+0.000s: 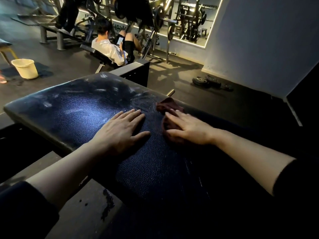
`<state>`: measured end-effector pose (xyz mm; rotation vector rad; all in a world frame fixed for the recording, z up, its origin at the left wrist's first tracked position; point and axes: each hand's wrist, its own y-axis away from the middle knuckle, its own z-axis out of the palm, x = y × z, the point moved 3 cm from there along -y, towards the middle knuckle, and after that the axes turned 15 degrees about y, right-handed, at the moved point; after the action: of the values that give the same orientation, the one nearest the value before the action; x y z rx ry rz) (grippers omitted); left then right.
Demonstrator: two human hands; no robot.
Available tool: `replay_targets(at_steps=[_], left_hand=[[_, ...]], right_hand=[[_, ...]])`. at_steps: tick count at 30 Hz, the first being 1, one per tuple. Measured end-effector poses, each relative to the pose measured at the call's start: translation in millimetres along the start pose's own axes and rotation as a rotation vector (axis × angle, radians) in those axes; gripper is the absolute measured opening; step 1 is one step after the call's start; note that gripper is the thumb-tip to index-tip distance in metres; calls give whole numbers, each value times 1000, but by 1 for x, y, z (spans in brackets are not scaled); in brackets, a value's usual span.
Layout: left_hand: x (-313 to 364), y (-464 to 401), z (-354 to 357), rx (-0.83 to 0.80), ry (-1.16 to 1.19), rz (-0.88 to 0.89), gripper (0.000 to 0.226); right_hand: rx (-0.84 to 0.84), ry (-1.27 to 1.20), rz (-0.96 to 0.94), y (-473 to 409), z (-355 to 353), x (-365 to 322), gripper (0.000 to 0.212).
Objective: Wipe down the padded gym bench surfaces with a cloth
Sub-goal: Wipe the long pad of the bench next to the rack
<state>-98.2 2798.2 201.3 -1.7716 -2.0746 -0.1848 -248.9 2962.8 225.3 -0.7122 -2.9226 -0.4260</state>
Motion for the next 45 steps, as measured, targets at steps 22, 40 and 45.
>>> replay_targets(at_steps=[22,40,45], left_hand=[[38,36,-4,128,153,274,20],[36,37,-1,107,196,235,37],[28,37,-4,110,236,190,41]], right_hand=[[-93,-96,-69,119,14,-43,55],[18,-53,93,81,8,-73,57],[8,-106,303,37,4,-42,59]])
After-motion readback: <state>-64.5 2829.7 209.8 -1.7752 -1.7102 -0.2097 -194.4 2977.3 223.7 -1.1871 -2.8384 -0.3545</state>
